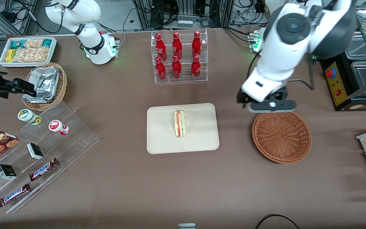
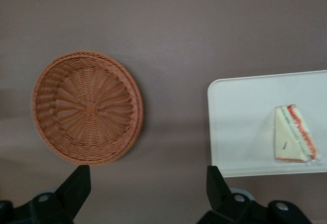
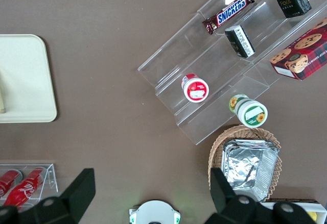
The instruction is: Place sandwich from basket to tray
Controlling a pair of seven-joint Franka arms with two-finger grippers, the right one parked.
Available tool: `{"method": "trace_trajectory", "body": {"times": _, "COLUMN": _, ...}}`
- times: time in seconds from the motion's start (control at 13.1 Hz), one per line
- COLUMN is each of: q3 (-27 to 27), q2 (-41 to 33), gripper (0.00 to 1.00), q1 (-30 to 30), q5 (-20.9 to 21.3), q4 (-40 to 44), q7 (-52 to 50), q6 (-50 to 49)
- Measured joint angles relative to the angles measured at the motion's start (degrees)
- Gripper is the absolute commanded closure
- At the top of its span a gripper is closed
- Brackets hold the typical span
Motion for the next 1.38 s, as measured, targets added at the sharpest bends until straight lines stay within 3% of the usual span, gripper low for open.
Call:
{"method": "trace_trajectory", "body": {"times": 0.76, "q3": 13.7, "q2": -4.7, "gripper": 0.00, "q1": 0.1, "q5": -0.3, "q4": -2.6, "q7": 18.2, "q6": -1.1}}
{"method": "trace_trajectory", "body": {"times": 1.38, "q3": 14.0, "q2": -4.8, "gripper": 0.00, "q1": -0.2, "q5": -2.3, "q4": -1.9, "q7": 16.9, "q6": -1.1}}
